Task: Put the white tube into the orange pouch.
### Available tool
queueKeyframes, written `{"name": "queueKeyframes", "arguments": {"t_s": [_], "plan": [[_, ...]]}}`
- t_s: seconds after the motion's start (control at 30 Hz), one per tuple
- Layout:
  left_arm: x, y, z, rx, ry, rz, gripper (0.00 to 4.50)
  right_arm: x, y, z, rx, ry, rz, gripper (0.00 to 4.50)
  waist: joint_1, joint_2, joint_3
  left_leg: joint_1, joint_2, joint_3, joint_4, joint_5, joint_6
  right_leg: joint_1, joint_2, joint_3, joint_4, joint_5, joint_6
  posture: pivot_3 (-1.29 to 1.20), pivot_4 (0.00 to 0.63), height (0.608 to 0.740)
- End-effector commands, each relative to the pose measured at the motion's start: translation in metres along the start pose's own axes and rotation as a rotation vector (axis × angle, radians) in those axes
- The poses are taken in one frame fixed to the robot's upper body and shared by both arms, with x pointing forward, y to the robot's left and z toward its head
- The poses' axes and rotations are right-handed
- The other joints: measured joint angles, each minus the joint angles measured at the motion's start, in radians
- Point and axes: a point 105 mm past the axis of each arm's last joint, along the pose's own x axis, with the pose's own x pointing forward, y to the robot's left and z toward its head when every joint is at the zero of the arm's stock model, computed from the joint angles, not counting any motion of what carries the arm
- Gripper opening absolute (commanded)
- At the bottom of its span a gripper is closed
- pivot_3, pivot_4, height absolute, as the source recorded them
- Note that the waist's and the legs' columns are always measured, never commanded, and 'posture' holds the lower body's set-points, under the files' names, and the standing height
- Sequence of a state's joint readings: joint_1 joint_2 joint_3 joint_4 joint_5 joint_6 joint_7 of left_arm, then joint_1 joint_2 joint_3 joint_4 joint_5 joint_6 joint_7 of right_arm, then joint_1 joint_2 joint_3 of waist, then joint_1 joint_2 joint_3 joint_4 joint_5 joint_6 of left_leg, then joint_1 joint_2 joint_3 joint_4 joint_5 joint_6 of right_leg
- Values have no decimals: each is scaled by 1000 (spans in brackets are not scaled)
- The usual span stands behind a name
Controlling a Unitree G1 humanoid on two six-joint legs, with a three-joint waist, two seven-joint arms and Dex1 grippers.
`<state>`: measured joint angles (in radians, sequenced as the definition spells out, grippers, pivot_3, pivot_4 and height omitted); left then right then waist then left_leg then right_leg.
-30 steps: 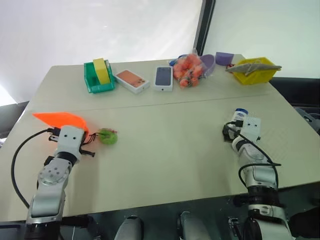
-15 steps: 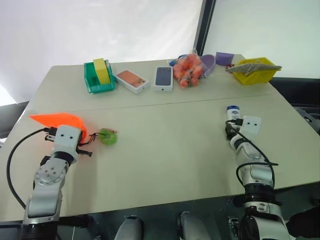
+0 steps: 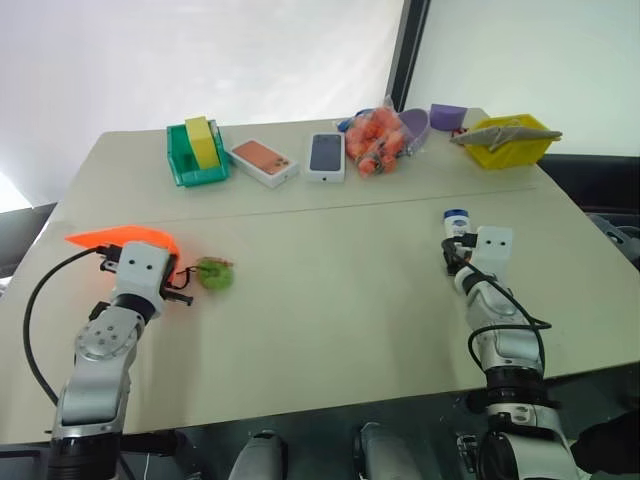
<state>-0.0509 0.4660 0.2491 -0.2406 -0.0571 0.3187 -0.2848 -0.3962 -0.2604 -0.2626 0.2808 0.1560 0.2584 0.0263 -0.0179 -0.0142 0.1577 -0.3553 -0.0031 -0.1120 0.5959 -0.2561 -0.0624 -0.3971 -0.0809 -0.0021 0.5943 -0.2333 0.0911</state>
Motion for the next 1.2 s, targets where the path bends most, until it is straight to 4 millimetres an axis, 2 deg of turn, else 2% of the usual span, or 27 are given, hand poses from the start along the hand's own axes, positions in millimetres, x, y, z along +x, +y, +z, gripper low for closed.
{"name": "queueKeyframes", "arguments": {"t_s": [0.03, 0.07, 0.1, 0.27, 0.43, 0.5, 0.63, 0.77, 0.83, 0.97, 1.13, 1.2], "plan": [[-2, 1, 16, 8, -61, 0, 0, 0, -1, 11, 17, -38, 0, 1829, 0, 0, 0, 0, 0, 0, 0, 0, 0, 0, 0, 0, 0, 0, 0, 0, 150, 740], [-2, 1, 16, 8, -62, -1, 0, 0, 0, 11, 15, -35, 3, 1561, 0, 0, 0, 0, 0, 0, 0, 0, 0, 0, 0, 0, 0, 0, 0, 0, 150, 740], [-2, 1, 17, 8, -63, -1, 0, 0, 1, 10, 12, -31, 5, 1485, 0, 0, 0, 0, 0, 0, 0, 0, 0, 0, 0, 0, 0, 0, 0, 0, 150, 740], [-2, 1, 17, 8, -67, 0, 0, 1, 2, 10, 7, -27, 9, 1485, 0, 0, 0, 0, 0, 0, 0, 0, 0, 0, 0, 0, 0, 0, 0, 0, 150, 740], [3, -5, 30, -1, -106, -29, 0, 1, 3, 15, -4, -50, 14, 1485, 0, 0, 0, 0, 0, 0, 0, 0, 0, 0, 0, 0, 0, 0, 0, 0, 150, 740], [8, -11, 39, 2, -130, -60, 0, 0, 6, 20, 6, -72, 41, 1485, 0, 0, 0, 0, 0, 0, 0, 0, 0, 0, 0, 0, 0, 0, 0, 0, 150, 740], [20, -28, 74, 6, -218, -147, 0, -5, 27, 34, 30, -134, 171, 1485, 0, 0, 0, 0, 0, 0, 0, 0, 0, 0, 0, 0, 0, -1, 1, 0, 150, 740], [26, -47, 123, -46, -341, -239, 0, -20, 56, 49, 28, -207, 364, 1485, 1, 1, 1, -1, 0, -1, 0, 0, 0, 0, 0, 0, 0, 1, 3, 0, 150, 740], [25, -51, 131, -60, -354, -268, 0, -28, 68, 55, 24, -230, 450, 1485, -1, 1, 1, -1, 0, -1, 0, 0, 0, 0, 0, 0, 0, 1, 5, 0, 150, 740], [17, -55, 124, -61, -310, -325, 0, -60, 100, 67, -10, -263, 732, 1485, -6, 2, 1, 0, 0, 0, -1, 0, 0, 0, 1, 0, 0, 1, 7, 0, 150, 740], [4, -42, 95, -82, -209, -329, 0, -98, 125, 66, -22, -206, 1014, 1485, -7, 1, 1, 0, 0, -1, -2, 0, 0, 0, 1, 0, 1, -2, 4, 0, 150, 740], [-5, -31, 75, -100, -141, -317, 0, -116, 137, 61, -40, -151, 1141, 1485, -4, 1, 1, 0, 0, -1, -1, 0, 0, 0, 1, 0, 1, -4, 6, 0, 150, 740]]}}
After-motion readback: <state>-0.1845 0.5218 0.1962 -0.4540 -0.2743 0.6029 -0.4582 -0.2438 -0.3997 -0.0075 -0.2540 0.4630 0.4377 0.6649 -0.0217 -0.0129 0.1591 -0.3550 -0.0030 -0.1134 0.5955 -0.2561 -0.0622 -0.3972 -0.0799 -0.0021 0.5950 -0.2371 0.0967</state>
